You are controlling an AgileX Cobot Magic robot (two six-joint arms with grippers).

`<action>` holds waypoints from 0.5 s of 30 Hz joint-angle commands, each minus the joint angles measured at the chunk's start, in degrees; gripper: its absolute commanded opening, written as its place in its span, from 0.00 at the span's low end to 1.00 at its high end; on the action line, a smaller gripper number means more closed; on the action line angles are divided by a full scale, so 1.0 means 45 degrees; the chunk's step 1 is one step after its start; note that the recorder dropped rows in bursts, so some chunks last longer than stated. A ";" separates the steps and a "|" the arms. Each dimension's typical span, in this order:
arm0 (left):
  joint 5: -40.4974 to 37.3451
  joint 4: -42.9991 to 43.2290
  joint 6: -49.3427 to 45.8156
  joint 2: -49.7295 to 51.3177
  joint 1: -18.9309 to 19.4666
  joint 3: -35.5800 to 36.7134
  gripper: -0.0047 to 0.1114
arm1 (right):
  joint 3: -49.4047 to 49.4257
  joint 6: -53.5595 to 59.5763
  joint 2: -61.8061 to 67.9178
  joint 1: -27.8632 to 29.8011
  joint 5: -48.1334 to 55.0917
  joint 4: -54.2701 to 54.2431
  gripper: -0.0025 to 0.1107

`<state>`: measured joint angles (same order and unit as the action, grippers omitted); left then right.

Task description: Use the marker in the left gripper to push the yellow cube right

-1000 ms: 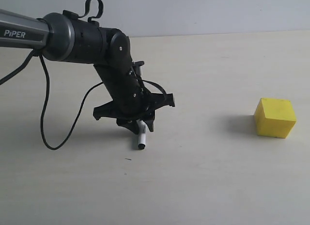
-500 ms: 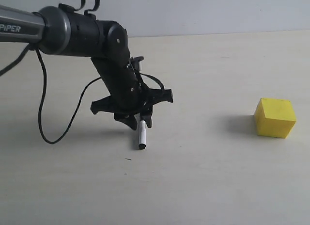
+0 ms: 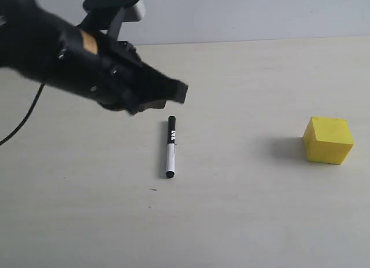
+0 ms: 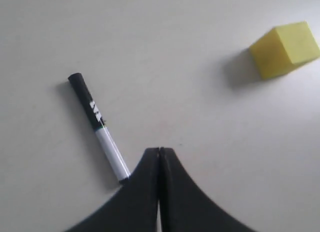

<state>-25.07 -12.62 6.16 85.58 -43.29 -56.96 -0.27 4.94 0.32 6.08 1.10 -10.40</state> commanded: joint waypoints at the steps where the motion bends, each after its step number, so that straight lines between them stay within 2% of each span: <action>1: 0.0760 0.0012 -0.0375 -0.2191 -0.0308 0.2066 0.04 | 0.0060 0.0074 -0.0071 -0.0028 -0.0006 0.0056 0.02; 6: 0.0737 0.0012 -0.0375 -0.3513 -0.0308 0.2847 0.04 | 0.0060 0.0074 -0.0071 -0.0028 -0.0006 0.0056 0.02; 13: 0.1326 0.0269 -0.0616 -0.3661 -0.0281 0.2869 0.04 | 0.0060 0.0074 -0.0071 -0.0028 -0.0006 0.0056 0.02; 15: -0.0338 0.0589 -0.0615 -0.3822 -0.0102 0.3051 0.04 | 0.0060 0.0074 -0.0071 -0.0028 -0.0006 0.0056 0.02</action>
<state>-22.27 -11.27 3.60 69.46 -44.34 -44.21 -0.27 4.94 0.32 6.08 1.10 -10.40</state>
